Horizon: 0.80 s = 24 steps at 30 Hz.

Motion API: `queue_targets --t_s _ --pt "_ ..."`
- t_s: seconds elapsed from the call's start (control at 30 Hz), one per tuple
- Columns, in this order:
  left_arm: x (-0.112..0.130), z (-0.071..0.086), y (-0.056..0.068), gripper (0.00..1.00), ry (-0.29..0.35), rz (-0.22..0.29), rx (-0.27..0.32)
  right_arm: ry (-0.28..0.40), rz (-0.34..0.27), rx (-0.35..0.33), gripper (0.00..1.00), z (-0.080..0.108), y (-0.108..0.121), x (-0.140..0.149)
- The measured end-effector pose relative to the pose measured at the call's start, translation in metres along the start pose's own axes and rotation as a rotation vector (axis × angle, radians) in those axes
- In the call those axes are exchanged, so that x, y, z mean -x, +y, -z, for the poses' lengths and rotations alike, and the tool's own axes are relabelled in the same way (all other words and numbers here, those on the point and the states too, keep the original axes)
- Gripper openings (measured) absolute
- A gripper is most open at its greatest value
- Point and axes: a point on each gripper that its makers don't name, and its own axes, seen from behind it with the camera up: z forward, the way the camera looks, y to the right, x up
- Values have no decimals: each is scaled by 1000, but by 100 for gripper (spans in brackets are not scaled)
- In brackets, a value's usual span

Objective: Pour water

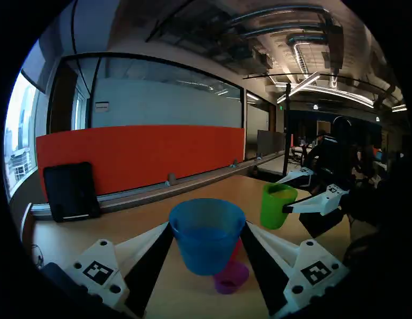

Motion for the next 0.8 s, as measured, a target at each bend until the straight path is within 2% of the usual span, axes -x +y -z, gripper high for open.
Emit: queue_targets --t_s 0.4,0.8 --pt "-24 11 17 86 74 -35 4 24 21 -12 93 -5 -1 -14" --pt "-42 14 21 86 110 -128 -23 36 44 -46 93 -14 -9 -22"
